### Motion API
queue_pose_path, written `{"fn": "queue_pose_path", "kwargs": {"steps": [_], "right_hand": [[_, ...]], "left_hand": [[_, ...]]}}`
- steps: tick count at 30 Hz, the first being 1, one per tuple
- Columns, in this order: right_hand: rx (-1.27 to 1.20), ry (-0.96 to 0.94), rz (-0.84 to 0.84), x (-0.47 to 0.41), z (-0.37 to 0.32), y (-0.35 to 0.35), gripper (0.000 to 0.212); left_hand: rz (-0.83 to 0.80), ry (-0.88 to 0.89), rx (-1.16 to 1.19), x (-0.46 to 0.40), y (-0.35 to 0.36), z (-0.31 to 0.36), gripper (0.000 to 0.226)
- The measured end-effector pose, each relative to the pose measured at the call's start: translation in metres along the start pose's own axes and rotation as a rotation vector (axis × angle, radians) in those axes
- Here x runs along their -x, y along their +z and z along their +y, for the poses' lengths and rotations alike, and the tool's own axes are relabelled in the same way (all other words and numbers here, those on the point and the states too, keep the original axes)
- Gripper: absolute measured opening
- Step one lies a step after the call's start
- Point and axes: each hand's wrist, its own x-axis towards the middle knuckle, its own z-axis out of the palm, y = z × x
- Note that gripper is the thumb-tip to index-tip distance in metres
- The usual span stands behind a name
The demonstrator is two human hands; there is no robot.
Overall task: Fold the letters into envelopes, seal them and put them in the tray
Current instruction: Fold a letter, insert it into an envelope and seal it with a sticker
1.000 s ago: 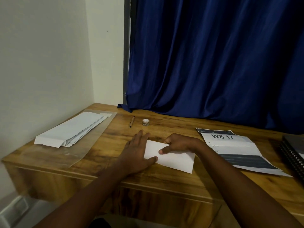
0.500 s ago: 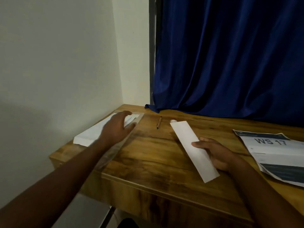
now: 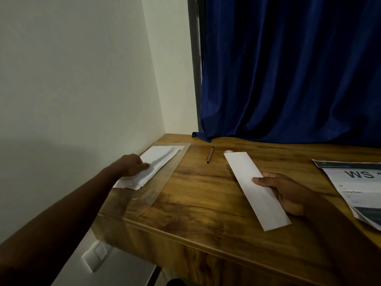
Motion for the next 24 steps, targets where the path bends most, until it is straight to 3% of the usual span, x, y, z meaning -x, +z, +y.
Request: {"fn": "queue_pose_path", "kwargs": {"steps": [8, 14, 19, 22, 24], "right_hand": [[-0.021, 0.012, 0.0, 0.005, -0.001, 0.001, 0.031], [-0.029, 0.009, 0.012, 0.013, -0.006, 0.006, 0.015], [-0.039, 0.016, 0.0, 0.014, -0.005, 0.006, 0.017], [-0.039, 0.014, 0.027, 0.014, -0.005, 0.007, 0.013], [-0.05, 0.009, 0.036, 0.014, -0.006, 0.008, 0.021]], "left_hand": [[0.316, 0.005, -0.123, 0.007, -0.009, 0.005, 0.019], [0.266, -0.084, 0.042, 0.004, -0.014, 0.002, 0.027], [0.306, -0.063, 0.132, 0.01, -0.03, -0.009, 0.021], [0.476, -0.039, 0.185, 0.027, -0.056, -0.011, 0.021], [0.647, 0.01, 0.357, 0.04, -0.077, -0.009, 0.022]]}}
